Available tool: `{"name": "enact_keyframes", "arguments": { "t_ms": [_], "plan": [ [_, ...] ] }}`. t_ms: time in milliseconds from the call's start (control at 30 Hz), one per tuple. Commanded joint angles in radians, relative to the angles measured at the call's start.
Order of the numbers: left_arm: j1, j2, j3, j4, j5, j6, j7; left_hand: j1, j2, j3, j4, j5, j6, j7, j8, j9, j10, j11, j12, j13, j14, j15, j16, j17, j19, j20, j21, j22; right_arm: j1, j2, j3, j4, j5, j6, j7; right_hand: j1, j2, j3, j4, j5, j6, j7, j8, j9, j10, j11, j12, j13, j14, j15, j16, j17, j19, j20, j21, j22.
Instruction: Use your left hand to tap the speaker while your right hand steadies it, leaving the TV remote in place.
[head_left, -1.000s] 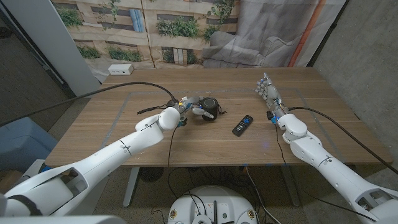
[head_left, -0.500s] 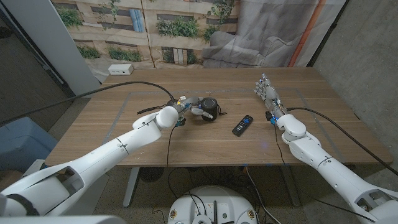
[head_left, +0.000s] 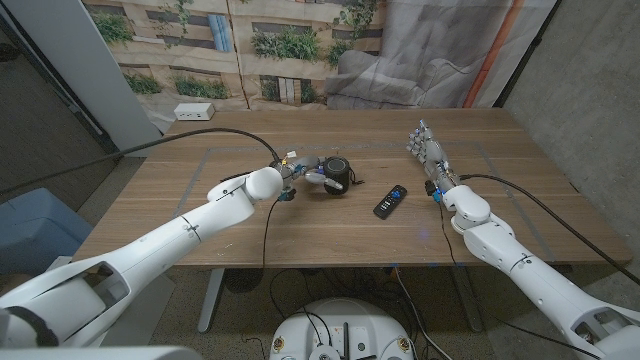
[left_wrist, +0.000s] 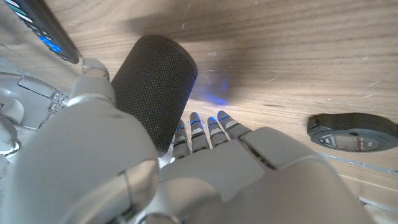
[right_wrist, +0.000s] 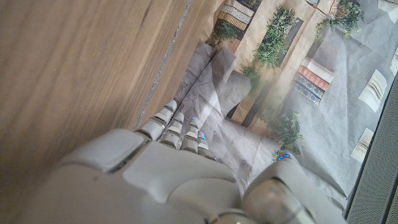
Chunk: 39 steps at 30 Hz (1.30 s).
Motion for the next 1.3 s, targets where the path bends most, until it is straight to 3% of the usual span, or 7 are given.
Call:
{"name": "enact_keyframes", "arguments": {
  "t_ms": [33,67,200,400,533,967,1300],
  "plan": [
    [-0.038,0.040,0.006,0.000,-0.036,-0.020,-0.113,-0.025,-0.003,-0.008,0.000,0.010,-0.068,0.024,-0.013,0.003,-0.052,0.021,0.003,-0.007,-0.053,0.019,-0.003,0.003,-0.039,0.010,-0.001,0.000,-0.012,0.007,-0.005,-0.026,-0.014,-0.013,-0.031,0.005,0.000,0.001,-0.004,0.002,-0.002,-0.008,0.002,0.002,-0.005,-0.004,-0.001,0.002,-0.003,0.002,-0.001,0.001,0.010,0.000,0.009,0.002],
    [-0.039,0.045,0.006,-0.002,-0.037,-0.022,-0.119,-0.029,-0.004,-0.009,-0.001,0.011,-0.089,0.033,-0.015,0.003,-0.075,0.034,0.001,-0.009,-0.074,0.027,-0.004,0.003,-0.053,0.012,-0.001,0.000,-0.012,0.008,-0.005,-0.028,-0.015,-0.015,-0.035,0.005,0.000,0.001,-0.004,0.002,-0.002,-0.008,0.002,0.002,-0.005,-0.005,-0.001,0.002,-0.004,0.001,-0.001,0.001,0.010,0.000,0.009,0.002],
    [-0.043,0.069,-0.006,-0.013,-0.064,-0.023,-0.164,-0.042,-0.006,-0.013,0.001,0.014,-0.124,0.045,-0.016,0.002,-0.114,0.041,0.000,-0.012,-0.115,0.042,-0.005,0.003,-0.082,0.019,-0.002,0.001,-0.012,0.012,-0.008,-0.032,-0.024,-0.018,-0.047,0.006,0.001,0.001,-0.004,0.002,-0.002,-0.008,0.002,0.002,-0.005,-0.003,-0.001,0.002,-0.004,0.002,-0.001,0.001,0.010,0.001,0.008,0.002],
    [-0.025,0.114,-0.049,-0.052,-0.131,-0.021,-0.204,-0.084,0.001,-0.019,0.012,0.017,-0.177,0.067,-0.015,0.002,-0.204,0.078,-0.002,-0.018,-0.199,0.070,-0.006,0.003,-0.161,0.025,-0.005,0.001,-0.012,0.013,-0.010,-0.045,-0.039,-0.029,-0.070,0.007,0.001,0.000,-0.005,0.002,-0.003,-0.010,0.002,0.002,-0.009,0.000,-0.002,0.002,-0.008,0.003,-0.003,0.001,0.009,0.002,0.008,0.002],
    [-0.012,0.136,-0.068,-0.074,-0.147,-0.019,-0.199,-0.098,0.009,-0.018,0.017,0.018,-0.200,0.079,-0.020,0.001,-0.230,0.084,-0.002,-0.020,-0.222,0.074,-0.006,0.002,-0.189,0.027,-0.006,0.001,-0.010,0.013,-0.011,-0.051,-0.048,-0.036,-0.080,0.006,0.001,-0.001,-0.005,0.002,-0.006,-0.011,0.001,0.002,-0.013,-0.001,-0.003,0.002,-0.013,0.004,-0.004,0.001,0.007,0.002,0.007,0.002],
    [0.046,0.176,-0.145,-0.101,-0.223,-0.060,-0.145,-0.133,0.032,-0.017,0.033,0.016,-0.195,0.093,-0.015,0.001,-0.222,0.084,0.010,-0.022,-0.208,0.070,0.007,0.002,-0.184,0.019,0.005,0.001,-0.014,0.021,-0.015,-0.069,-0.071,-0.050,-0.120,0.005,0.001,-0.003,-0.004,0.002,-0.008,-0.013,0.001,0.002,-0.014,-0.003,-0.002,0.002,-0.016,0.005,-0.004,0.001,0.005,0.003,0.006,0.002],
    [0.087,0.165,-0.202,-0.073,-0.299,-0.113,-0.089,-0.185,0.055,-0.022,0.055,0.009,-0.187,0.097,-0.011,0.000,-0.225,0.084,0.012,-0.024,-0.203,0.068,0.008,0.002,-0.181,0.009,0.009,0.001,-0.024,0.013,-0.015,-0.093,-0.094,-0.066,-0.146,0.004,0.002,-0.005,-0.004,0.002,-0.007,-0.013,0.002,0.002,-0.015,-0.002,-0.002,0.002,-0.016,0.005,-0.004,0.001,0.005,0.003,0.006,0.002]
  ]
}}
